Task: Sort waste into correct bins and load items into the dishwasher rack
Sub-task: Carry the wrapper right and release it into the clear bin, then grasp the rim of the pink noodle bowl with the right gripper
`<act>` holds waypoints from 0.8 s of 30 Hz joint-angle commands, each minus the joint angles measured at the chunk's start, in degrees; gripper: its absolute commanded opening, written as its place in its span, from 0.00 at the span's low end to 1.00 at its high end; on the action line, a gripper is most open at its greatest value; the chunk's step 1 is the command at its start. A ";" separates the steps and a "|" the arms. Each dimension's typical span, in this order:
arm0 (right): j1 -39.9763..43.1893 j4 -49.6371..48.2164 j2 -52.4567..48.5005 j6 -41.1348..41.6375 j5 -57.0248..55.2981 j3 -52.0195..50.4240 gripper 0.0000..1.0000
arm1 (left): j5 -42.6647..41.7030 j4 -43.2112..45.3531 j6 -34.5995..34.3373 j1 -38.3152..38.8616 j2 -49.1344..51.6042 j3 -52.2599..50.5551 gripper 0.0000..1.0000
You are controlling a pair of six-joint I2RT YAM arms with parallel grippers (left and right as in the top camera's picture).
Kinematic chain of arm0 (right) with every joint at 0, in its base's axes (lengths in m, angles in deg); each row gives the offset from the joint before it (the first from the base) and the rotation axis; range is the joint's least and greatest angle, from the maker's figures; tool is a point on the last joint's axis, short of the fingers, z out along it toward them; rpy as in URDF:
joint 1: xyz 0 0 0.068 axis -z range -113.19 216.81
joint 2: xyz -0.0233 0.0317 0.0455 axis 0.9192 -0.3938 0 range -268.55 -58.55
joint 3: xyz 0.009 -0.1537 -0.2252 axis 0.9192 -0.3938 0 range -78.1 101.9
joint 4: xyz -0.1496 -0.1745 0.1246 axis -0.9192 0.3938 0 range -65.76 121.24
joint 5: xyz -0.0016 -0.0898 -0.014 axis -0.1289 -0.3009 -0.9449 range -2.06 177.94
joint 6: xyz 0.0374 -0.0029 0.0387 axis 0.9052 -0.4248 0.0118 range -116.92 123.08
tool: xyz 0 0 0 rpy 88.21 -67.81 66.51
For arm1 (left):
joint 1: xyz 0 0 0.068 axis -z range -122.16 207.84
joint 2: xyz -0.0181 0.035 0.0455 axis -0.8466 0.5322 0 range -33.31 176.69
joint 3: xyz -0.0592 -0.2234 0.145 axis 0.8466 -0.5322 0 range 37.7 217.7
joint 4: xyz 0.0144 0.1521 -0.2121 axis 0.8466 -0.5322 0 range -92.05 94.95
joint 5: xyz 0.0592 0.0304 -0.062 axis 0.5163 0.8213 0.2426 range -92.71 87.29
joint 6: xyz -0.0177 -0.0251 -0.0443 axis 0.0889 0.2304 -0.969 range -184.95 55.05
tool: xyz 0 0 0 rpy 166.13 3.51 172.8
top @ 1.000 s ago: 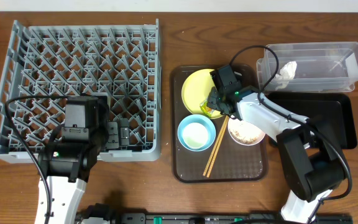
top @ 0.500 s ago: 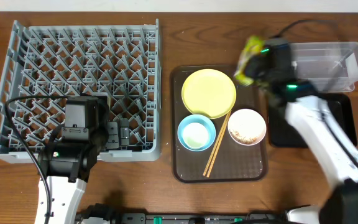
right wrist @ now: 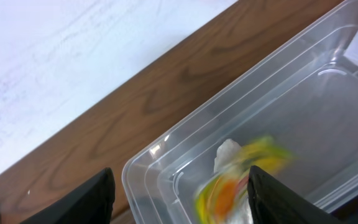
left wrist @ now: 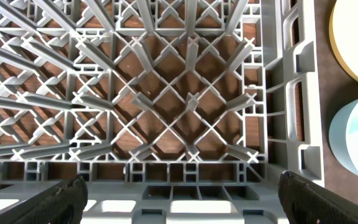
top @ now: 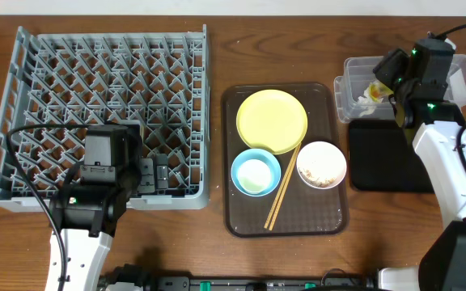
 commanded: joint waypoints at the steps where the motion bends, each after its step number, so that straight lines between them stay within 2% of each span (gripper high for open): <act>1: 0.20 -0.24 -0.15 -3.96 4.68 0.15 0.65 | 0.11 -0.11 -0.94 0.24 0.00 1.14 1.00; 6: -0.24 5.44 1.86 -13.66 21.16 0.15 0.58 | 0.11 -0.09 -0.94 0.24 0.00 1.14 1.00; 12: -3.39 23.06 5.35 -21.77 29.90 0.15 0.57 | 0.11 -0.09 -0.94 0.24 0.00 1.14 1.00; 18: -12.66 39.60 5.95 -27.98 28.13 -0.11 0.59 | 0.11 -0.09 -0.92 0.24 0.00 1.14 1.00; 22: -18.99 45.62 5.66 -27.93 19.98 -0.66 0.59 | 0.11 -0.11 -0.94 0.24 0.00 1.14 1.00; 24: -21.94 46.77 5.49 -27.74 17.64 -1.42 0.56 | 0.11 -0.13 -0.94 0.24 0.00 1.14 1.00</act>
